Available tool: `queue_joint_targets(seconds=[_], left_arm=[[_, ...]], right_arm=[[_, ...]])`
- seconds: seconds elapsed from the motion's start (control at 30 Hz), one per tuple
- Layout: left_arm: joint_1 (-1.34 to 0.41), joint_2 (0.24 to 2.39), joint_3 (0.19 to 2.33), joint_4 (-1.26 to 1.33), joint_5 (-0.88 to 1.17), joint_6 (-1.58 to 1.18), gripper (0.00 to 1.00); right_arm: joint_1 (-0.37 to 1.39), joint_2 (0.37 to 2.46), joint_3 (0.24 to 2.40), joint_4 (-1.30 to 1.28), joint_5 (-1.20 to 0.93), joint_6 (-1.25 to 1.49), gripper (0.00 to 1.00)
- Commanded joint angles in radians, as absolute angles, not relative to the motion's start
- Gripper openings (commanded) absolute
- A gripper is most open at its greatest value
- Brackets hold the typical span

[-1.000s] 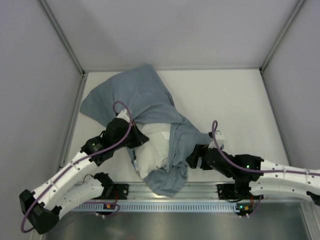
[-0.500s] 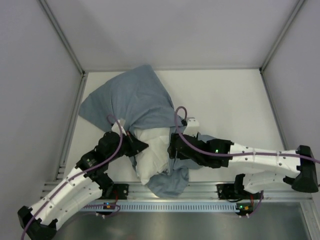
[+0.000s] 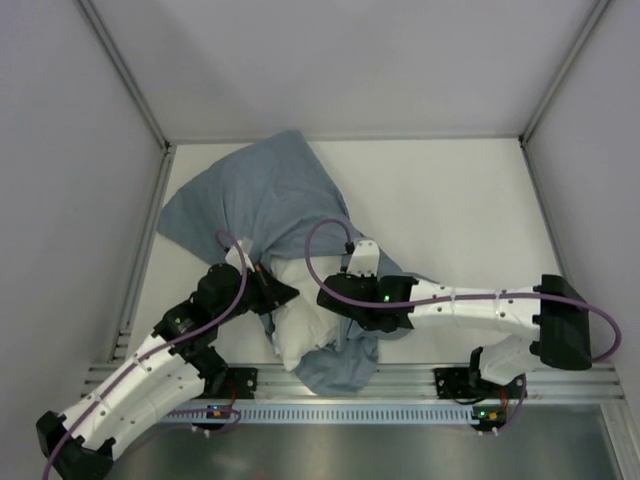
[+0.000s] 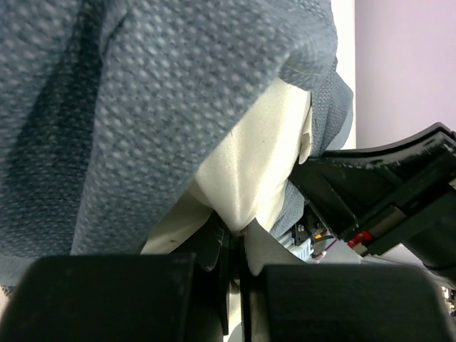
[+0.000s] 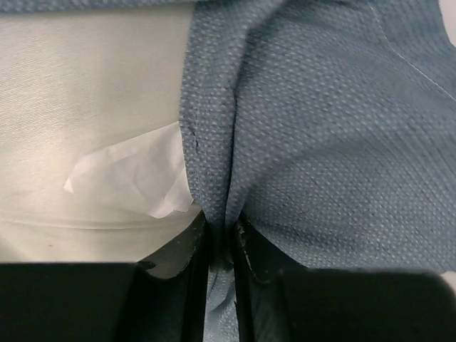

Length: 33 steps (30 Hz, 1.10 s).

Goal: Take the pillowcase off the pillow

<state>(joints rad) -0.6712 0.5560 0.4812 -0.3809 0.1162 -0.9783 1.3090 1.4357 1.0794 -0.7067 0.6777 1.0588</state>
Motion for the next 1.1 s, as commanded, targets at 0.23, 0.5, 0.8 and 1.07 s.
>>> queue_joint_targets(seconds=[0.23,0.5,0.8,1.07], left_arm=[[-0.67,0.473,0.541,-0.403,0.12,-0.962,0.0],[-0.67,0.364,0.702,-0.619,0.017,-0.931,0.0],[-0.67,0.35,0.89,-0.785,-0.069,-0.893,0.0],[-0.67,0.379,0.855,-0.767,-0.038,-0.902,0.0]], right_arm=[[1.304,1.261,0.944,-0.853,0.836,1.193,0.0],[1.123,1.037,0.703,-0.854,0.833,1.198,0.0],[0.977,0.963,0.626,-0.854,0.813,1.154,0.0],[0.957,0.982,0.695,-0.76,0.714,0.991,0.03]])
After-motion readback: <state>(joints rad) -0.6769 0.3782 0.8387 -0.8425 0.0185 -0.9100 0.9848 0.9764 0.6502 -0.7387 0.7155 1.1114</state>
